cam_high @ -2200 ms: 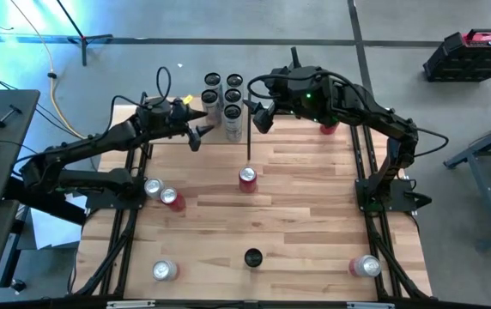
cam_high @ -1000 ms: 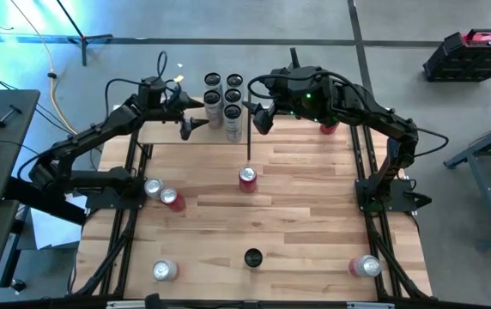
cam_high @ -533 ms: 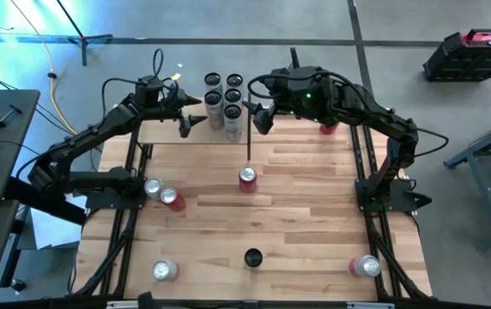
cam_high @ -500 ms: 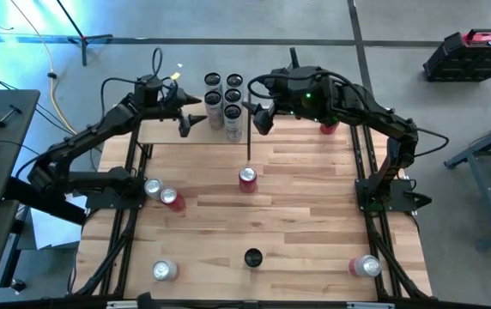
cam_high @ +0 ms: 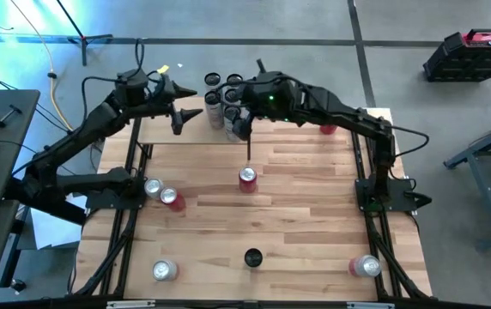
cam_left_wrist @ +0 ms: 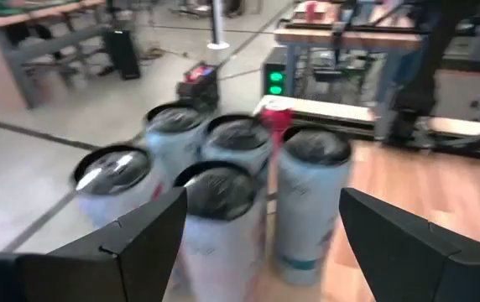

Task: Place canned beverage on shelf
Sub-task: Put the left pink soda can on the shelf aligned with the other pink soda can

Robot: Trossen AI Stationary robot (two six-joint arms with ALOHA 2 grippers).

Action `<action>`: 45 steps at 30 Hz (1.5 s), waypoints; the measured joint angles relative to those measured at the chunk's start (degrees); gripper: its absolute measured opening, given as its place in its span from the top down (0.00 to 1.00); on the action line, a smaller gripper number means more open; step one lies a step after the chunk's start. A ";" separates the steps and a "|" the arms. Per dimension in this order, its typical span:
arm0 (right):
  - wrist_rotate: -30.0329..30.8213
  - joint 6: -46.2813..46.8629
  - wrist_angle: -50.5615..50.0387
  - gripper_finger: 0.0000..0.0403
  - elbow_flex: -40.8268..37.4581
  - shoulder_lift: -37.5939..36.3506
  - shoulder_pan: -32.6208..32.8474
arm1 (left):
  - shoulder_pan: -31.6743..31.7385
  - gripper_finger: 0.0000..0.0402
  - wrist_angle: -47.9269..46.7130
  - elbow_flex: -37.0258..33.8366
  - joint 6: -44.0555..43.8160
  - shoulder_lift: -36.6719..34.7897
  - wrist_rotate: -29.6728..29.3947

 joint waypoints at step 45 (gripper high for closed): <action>-0.40 3.98 -5.46 0.13 0.00 -0.02 0.01 | -4.81 0.25 -16.91 16.21 12.94 16.65 -3.60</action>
